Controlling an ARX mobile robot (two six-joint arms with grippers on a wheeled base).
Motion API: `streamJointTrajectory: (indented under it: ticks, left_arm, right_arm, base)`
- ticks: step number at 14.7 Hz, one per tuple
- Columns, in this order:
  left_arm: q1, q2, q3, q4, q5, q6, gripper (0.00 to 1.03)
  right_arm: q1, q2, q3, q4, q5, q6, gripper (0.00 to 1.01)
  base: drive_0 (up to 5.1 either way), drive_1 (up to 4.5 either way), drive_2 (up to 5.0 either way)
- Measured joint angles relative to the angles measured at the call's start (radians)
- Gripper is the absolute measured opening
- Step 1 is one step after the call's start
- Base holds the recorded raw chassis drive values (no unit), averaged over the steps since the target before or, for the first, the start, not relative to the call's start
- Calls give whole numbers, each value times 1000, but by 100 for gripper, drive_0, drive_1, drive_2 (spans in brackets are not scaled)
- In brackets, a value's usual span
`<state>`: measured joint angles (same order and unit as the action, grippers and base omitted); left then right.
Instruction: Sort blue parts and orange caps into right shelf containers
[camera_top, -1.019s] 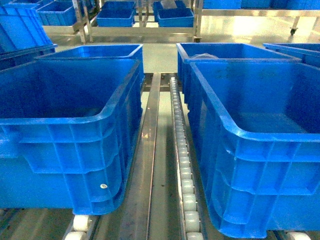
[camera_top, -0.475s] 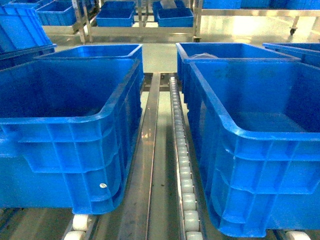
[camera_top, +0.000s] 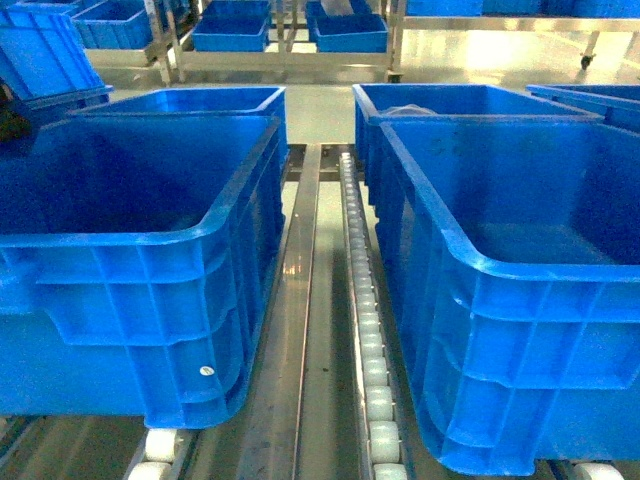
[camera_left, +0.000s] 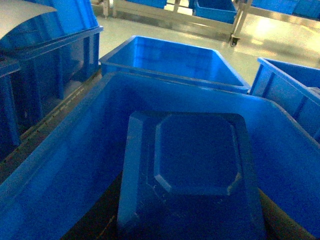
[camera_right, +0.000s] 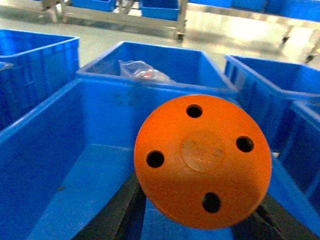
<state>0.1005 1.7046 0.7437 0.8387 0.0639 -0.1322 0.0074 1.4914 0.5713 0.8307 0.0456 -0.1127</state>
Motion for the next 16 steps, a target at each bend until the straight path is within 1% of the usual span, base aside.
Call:
streamJointTrajectory:
  ticks: [1,2,3,4,5,6,7,8,9,10,11,13,15,16]
  left_arm:
    - [-7,0,0,33,13,0,46]
    - [-12,-18,-2,58,26,3,57]
    - [-22,-45,-31,64,64,13,84]
    - [-30,-69,-54,36,68,18,99]
    - [-40,-127,-80,8,41,31,98]
    - [-42,-139,-82,35,30,43,97]
    - [-52,-153,-129,112,-11,79,84]
    - [-54,-200,-215,130,-18,99,72]
    - [-85,-251,-286,144,-63,111,57]
    - [-108,-317,-356,158,-57,115,41]
    - [-104,-372,-412,158,-60,115,27]
    - [-98,-460,-497,146,-66,114,2]
    - [-101,-578,-573,105,-65,117,2]
    - [-101,-626,-599,82,-65,117,2]
  right_arm:
    - [2,15,2,5,-52,27,51]
    - [13,13,6,-2,-50,34,62]
    - [13,12,17,12,-50,42,89]
    - [14,2,17,-22,-14,40,97]
    - [31,-23,-10,-31,18,19,98]
    - [33,-30,-14,-11,16,14,97]
    - [11,-40,-63,106,-37,48,85]
    - [-4,-82,-130,137,-44,74,72]
    - [-10,-134,-198,142,-42,90,58]
    - [-8,-193,-256,144,-45,95,41]
    - [-8,-246,-303,140,-46,97,26]
    - [-8,-337,-374,114,-46,98,1]
    - [-8,-456,-439,61,-46,100,1]
    - [-8,-487,-465,70,-46,100,1]
  base:
    - [0,0,0]
    - [0,0,0]
    - [0,0,0]
    - [0,0,0]
    - [0,0,0]
    - [0,0,0]
    - [0,0,0]
    - [0,0,0]
    - [0,0,0]
    - [0,0,0]
    - [0,0,0]
    - [0,0,0]
    - [0,0,0]
    - [0,0,0]
